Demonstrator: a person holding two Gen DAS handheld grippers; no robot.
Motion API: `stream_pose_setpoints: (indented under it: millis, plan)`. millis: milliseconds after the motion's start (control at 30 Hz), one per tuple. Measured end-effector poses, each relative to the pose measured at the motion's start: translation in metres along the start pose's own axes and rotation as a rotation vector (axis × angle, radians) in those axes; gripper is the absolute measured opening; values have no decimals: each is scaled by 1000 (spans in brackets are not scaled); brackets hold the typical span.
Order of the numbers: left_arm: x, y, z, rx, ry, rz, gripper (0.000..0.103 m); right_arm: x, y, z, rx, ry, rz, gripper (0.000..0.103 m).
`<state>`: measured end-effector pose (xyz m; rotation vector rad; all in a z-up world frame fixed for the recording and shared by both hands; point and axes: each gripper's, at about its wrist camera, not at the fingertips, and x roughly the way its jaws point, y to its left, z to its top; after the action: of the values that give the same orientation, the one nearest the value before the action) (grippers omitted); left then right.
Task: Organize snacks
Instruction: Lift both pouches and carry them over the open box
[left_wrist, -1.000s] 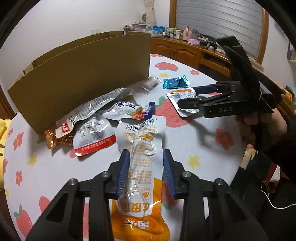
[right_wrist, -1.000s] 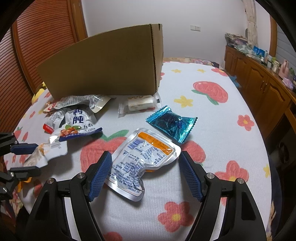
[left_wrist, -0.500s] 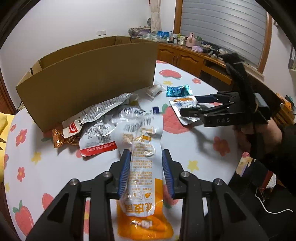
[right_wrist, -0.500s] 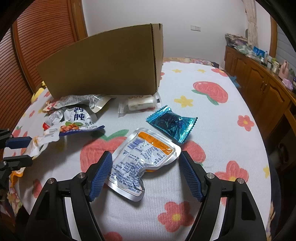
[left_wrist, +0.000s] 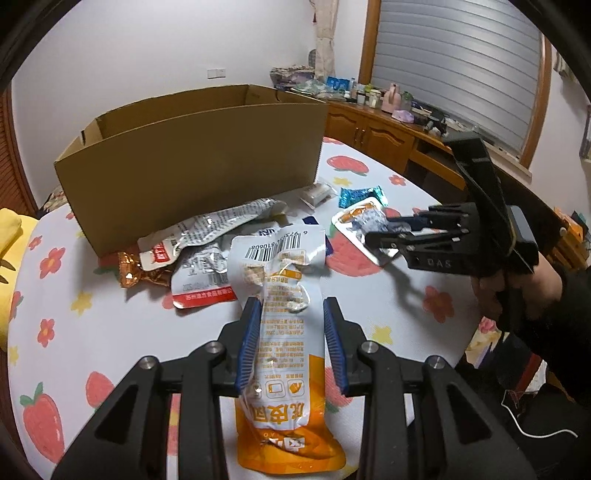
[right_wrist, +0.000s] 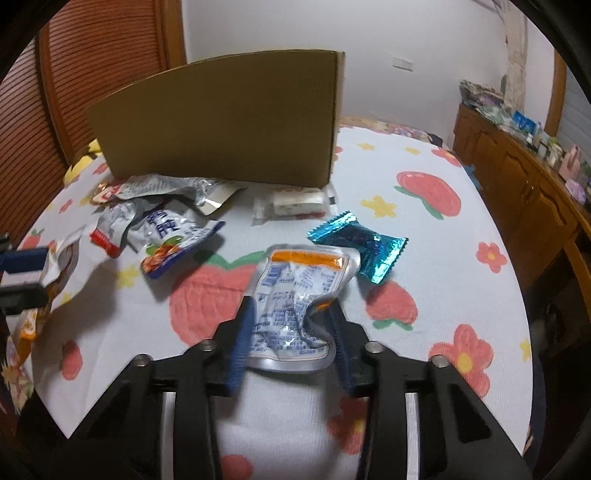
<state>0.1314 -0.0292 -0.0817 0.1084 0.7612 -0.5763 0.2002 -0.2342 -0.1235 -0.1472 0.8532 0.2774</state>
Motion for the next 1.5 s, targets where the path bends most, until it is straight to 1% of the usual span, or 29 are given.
stream_pose_setpoints:
  millis: [67, 200, 300, 567, 900, 1133, 1300, 1500]
  plan:
    - [-2, 1, 1, -8, -8, 2, 32, -2, 1, 0, -9, -2, 13, 33]
    - [-5, 5, 5, -24, -29, 2, 32, -7, 3, 1, -12, -13, 27, 25]
    - [-6, 6, 9, -28, -39, 8, 32, -13, 5, 2, -20, -32, 30, 22]
    - [-7, 11, 22, -45, -71, 23, 32, -26, 6, 2, -13, -71, 46, 22]
    - [-19, 14, 40, -42, -133, 36, 32, -54, 7, 14, -14, -145, 74, 22]
    - [-30, 22, 64, -37, -177, 53, 32, -74, 14, 37, -50, -208, 93, 22]
    - [-39, 32, 89, -30, -216, 75, 32, -85, 17, 66, -71, -266, 115, 22]
    - [-45, 47, 120, -24, -253, 102, 32, -84, 16, 103, -87, -315, 140, 22]
